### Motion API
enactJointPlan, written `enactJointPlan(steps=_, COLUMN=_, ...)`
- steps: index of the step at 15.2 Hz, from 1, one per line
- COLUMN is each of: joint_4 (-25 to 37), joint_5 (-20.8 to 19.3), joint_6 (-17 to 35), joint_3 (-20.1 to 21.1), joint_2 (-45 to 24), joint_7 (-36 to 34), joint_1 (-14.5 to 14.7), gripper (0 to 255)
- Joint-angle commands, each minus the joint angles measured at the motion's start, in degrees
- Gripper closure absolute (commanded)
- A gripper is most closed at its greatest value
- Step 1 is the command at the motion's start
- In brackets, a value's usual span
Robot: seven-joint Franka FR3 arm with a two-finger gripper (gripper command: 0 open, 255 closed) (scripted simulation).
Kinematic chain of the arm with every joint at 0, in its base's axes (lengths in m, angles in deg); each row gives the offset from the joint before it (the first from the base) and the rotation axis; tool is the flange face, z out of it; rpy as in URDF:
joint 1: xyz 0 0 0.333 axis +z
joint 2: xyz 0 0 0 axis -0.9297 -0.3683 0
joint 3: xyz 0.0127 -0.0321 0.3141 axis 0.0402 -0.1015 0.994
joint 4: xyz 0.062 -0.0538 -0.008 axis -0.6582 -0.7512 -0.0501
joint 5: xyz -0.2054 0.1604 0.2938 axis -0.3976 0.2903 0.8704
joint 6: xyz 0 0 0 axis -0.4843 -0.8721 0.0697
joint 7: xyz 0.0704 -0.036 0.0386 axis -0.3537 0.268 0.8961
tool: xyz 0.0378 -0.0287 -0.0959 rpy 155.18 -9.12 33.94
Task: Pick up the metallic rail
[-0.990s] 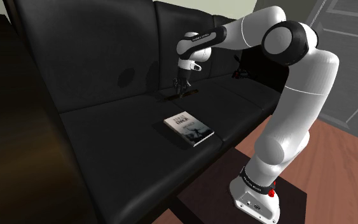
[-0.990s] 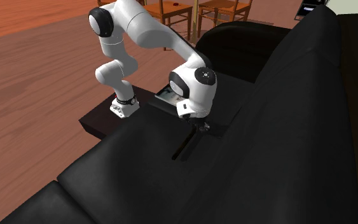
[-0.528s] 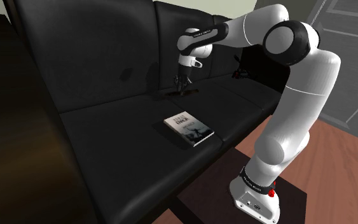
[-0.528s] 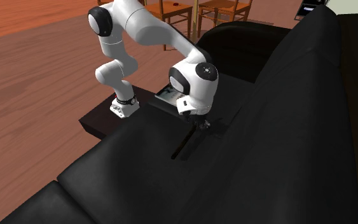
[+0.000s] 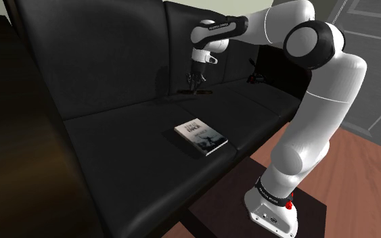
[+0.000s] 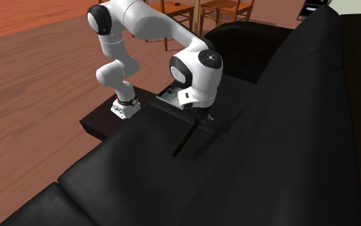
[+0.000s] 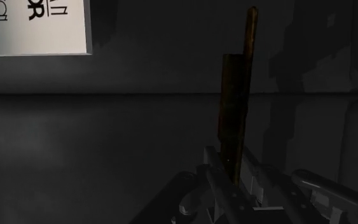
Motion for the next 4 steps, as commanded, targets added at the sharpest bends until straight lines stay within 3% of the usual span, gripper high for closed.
enactJointPlan(steps=1, joint_4=1.05, joint_5=-0.03, joint_6=-1.52, joint_3=0.00, joint_2=0.46, joint_7=-0.17, joint_1=0.00, gripper=255)
enactJointPlan(steps=4, joint_4=1.71, joint_5=-0.05, joint_6=-2.35, joint_3=0.00, joint_2=0.64, joint_7=-0.25, joint_1=-0.01, gripper=255)
